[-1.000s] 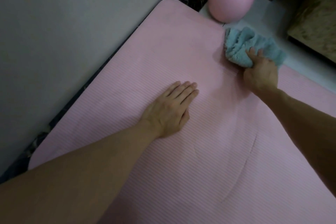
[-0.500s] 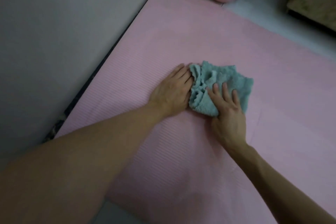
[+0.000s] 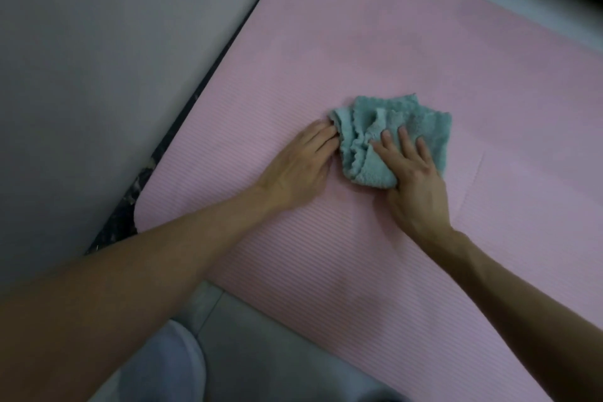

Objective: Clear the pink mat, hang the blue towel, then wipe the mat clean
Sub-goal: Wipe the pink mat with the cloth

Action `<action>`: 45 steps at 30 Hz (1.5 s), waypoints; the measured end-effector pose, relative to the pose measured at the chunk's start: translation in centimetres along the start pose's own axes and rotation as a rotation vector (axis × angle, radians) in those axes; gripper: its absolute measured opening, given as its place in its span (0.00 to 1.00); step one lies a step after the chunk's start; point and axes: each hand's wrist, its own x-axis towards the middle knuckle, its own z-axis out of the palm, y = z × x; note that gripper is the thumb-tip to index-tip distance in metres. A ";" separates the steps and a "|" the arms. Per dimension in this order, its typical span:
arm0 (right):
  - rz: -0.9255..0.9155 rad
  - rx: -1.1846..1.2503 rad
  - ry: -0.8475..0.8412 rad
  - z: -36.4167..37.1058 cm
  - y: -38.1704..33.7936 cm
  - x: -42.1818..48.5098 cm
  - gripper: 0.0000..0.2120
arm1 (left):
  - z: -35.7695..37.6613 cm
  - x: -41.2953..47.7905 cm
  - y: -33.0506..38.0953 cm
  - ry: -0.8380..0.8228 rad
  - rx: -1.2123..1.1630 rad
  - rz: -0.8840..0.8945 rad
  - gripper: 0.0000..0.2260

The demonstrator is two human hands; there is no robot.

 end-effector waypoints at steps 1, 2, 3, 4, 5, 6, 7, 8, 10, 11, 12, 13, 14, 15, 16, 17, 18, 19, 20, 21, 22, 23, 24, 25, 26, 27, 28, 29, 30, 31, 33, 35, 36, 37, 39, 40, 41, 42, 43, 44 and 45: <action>-0.064 -0.009 -0.010 0.4 -0.4 -1.3 0.28 | 0.0 0.2 -0.2 -0.003 -0.045 0.001 0.17; -0.132 -0.017 -0.026 1.0 -0.7 -2.8 0.27 | -0.1 0.3 -0.5 -0.009 -0.083 0.000 0.18; -0.188 -0.019 -0.041 1.5 -1.1 -4.4 0.26 | -0.1 0.3 -0.7 -0.026 -0.100 0.006 0.19; -0.237 -0.006 -0.056 2.0 -1.6 -6.1 0.24 | -0.1 0.1 -0.8 -0.055 -0.094 0.018 0.20; -0.287 0.014 -0.073 2.4 -2.2 -7.6 0.23 | -0.1 0.0 -0.8 -0.088 -0.075 0.029 0.21; -0.340 0.035 -0.098 2.6 -2.9 -8.9 0.22 | -0.2 0.0 -0.7 -0.112 -0.057 0.026 0.22; -0.391 0.046 -0.129 2.9 -3.5 -10.1 0.21 | -0.5 0.0 -0.4 -0.129 -0.044 0.010 0.23; -0.441 0.051 -0.167 3.2 -3.9 -11.3 0.21 | -0.8 0.2 0.0 -0.140 -0.038 -0.014 0.24; -0.541 0.054 -0.240 3.8 -4.8 -13.2 0.23 | -1.3 0.2 0.6 -0.161 -0.030 -0.048 0.25; -0.591 0.054 -0.275 3.9 -5.2 -14.0 0.24 | -1.3 0.2 0.8 -0.163 -0.023 -0.056 0.25; -0.643 0.060 -0.307 3.9 -5.6 -14.6 0.23 | -1.2 0.2 0.9 -0.163 -0.016 -0.065 0.25; -0.701 0.073 -0.343 3.9 -5.7 -15.2 0.21 | -1.2 0.1 1.0 -0.169 -0.018 -0.075 0.26; -0.760 0.083 -0.389 3.8 -5.6 -15.7 0.20 | -1.2 0.1 1.0 -0.178 -0.027 -0.082 0.26; -0.817 0.093 -0.444 3.5 -5.3 -16.1 0.20 | -1.4 0.1 0.9 -0.188 -0.036 -0.086 0.26; -0.872 0.107 -0.501 3.2 -5.0 -16.2 0.20 | -1.5 0.1 0.9 -0.197 -0.043 -0.088 0.26; -0.914 0.132 -0.555 2.8 -4.5 -16.1 0.20 | -1.7 0.1 0.9 -0.201 -0.043 -0.086 0.27; -0.939 0.165 -0.602 2.4 -3.9 -15.8 0.21 | -1.7 0.2 0.8 -0.201 -0.039 -0.081 0.26; -0.941 0.196 -0.632 1.9 -3.5 -15.3 0.21 | -1.8 0.4 0.7 -0.198 -0.033 -0.075 0.26; -0.920 0.224 -0.650 1.3 -3.2 -14.7 0.21 | -1.8 0.6 0.7 -0.189 -0.024 -0.071 0.26; -0.880 0.250 -0.656 0.7 -3.0 -13.8 0.19 | -1.7 0.8 0.8 -0.177 -0.013 -0.073 0.26; -0.828 0.261 -0.659 -0.1 -2.8 -12.9 0.18 | -1.5 1.1 0.9 -0.166 -0.009 -0.076 0.25; -0.768 0.248 -0.655 -0.8 -2.5 -12.1 0.17 | -1.3 1.4 1.0 -0.162 -0.010 -0.067 0.25; -0.705 0.220 -0.646 -1.7 -2.1 -11.2 0.17 | -1.1 1.9 1.2 -0.167 -0.013 -0.041 0.25; -0.636 0.194 -0.638 -2.5 -1.5 -10.4 0.19 | -0.8 2.5 1.5 -0.176 -0.010 -0.004 0.26; -0.547 0.184 -0.615 -3.5 -0.8 -9.6 0.20 | -0.6 3.0 1.8 -0.179 0.001 0.034 0.26; -0.437 0.185 -0.572 -4.5 0.1 -8.7 0.20 | -0.3 3.7 2.2 -0.168 0.014 0.063 0.26; -0.320 0.183 -0.501 -5.7 1.0 -7.7 0.21 | -0.1 4.3 2.4 -0.150 0.027 0.075 0.26; -0.210 0.181 -0.406 -6.9 2.0 -6.5 0.22 | 0.1 5.1 2.7 -0.135 0.039 0.072 0.26; -0.115 0.188 -0.299 -8.1 3.0 -5.3 0.22 | 0.4 5.9 3.0 -0.123 0.046 0.057 0.26; -0.025 0.210 -0.197 -9.4 3.9 -3.9 0.20 | 0.7 6.8 3.3 -0.119 0.045 0.036 0.26; 0.187 0.277 -0.021 -11.9 5.7 -1.2 0.10 | 1.5 8.4 3.9 -0.125 0.036 0.005 0.26; 0.377 0.326 0.092 -13.9 7.4 1.6 0.06 | 2.1 9.8 4.3 -0.140 0.061 0.024 0.27; 0.443 0.336 0.142 -14.5 8.2 2.9 0.08 | 2.3 10.3 4.5 -0.140 0.084 0.041 0.27; 0.489 0.347 0.196 -14.9 8.8 4.3 0.10 | 2.5 10.8 4.6 -0.141 0.102 0.051 0.27; 0.521 0.340 0.295 -15.6 9.6 6.8 0.09 | 3.1 11.2 4.2 -0.144 0.121 0.043 0.26; 0.519 0.307 0.325 -15.8 9.8 8.0 0.07 | 3.5 11.3 3.9 -0.144 0.131 0.036 0.26; 0.512 0.262 0.350 -16.0 9.9 9.3 0.07 | 3.7 11.2 3.6 -0.146 0.150 0.033 0.26; 0.494 0.210 0.377 -16.3 9.9 10.7 0.10 | 3.9 11.1 3.4 -0.148 0.177 0.034 0.26; 0.467 0.164 0.416 -16.7 9.7 12.1 0.13 | 4.1 11.0 3.3 -0.146 0.204 0.038 0.26; 0.434 0.116 0.458 -17.2 9.4 13.3 0.16 | 4.2 11.0 3.2 -0.138 0.220 0.040 0.26; 0.407 0.061 0.499 -17.7 9.1 14.4 0.17 | 4.3 11.0 3.3 -0.127 0.223 0.040 0.26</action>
